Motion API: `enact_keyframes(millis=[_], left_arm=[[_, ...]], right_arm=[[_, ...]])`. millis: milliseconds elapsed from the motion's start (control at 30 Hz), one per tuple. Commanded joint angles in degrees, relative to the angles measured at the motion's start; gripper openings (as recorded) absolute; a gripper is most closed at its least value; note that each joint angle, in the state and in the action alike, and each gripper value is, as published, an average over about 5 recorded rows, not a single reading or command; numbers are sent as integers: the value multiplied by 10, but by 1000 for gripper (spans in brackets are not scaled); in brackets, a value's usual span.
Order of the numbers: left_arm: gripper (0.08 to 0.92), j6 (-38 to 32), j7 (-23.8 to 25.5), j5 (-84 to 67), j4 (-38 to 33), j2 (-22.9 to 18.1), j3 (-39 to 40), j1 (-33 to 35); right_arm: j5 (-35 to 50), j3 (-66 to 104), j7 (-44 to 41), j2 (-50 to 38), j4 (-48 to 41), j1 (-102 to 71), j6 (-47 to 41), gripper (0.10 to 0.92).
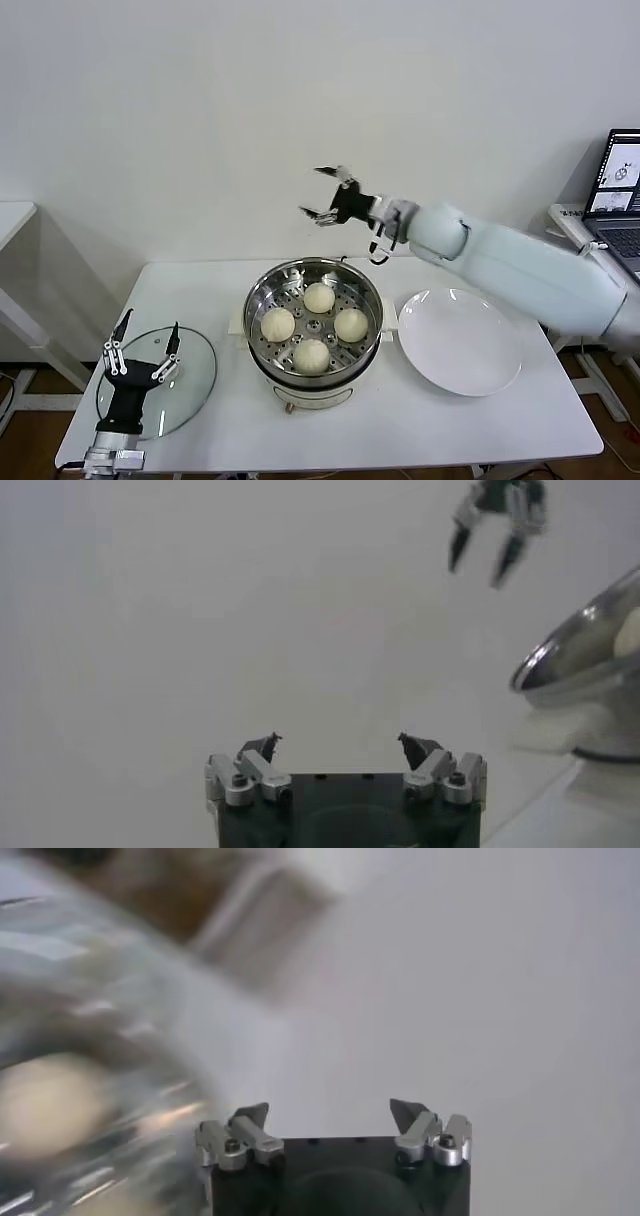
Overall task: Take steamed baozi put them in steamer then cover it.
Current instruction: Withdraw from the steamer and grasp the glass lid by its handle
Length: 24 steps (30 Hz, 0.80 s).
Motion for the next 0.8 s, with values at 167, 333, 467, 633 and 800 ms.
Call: enact_keyframes(millis=[167,333,467,633,800], left_arm=[[823,7,-6,270,84,18,-37,-7],[823,-2,4,290,105,35,-55,18],[823,-13,-8,312,133,40,-70,29],[823,-13,-24,329,151,41,-79,40],[823,-8,-32,330,162,38,-71,37]], right_arm=[[-118,598,164,34,24,-580,106,823],[-137,672,131,91,24,-662,127,823],[-153,693,118,128,21,-696,140,823],[-171,694,108,156,14,-709,148,823],[-184,683,103,170,9,-707,149,823]])
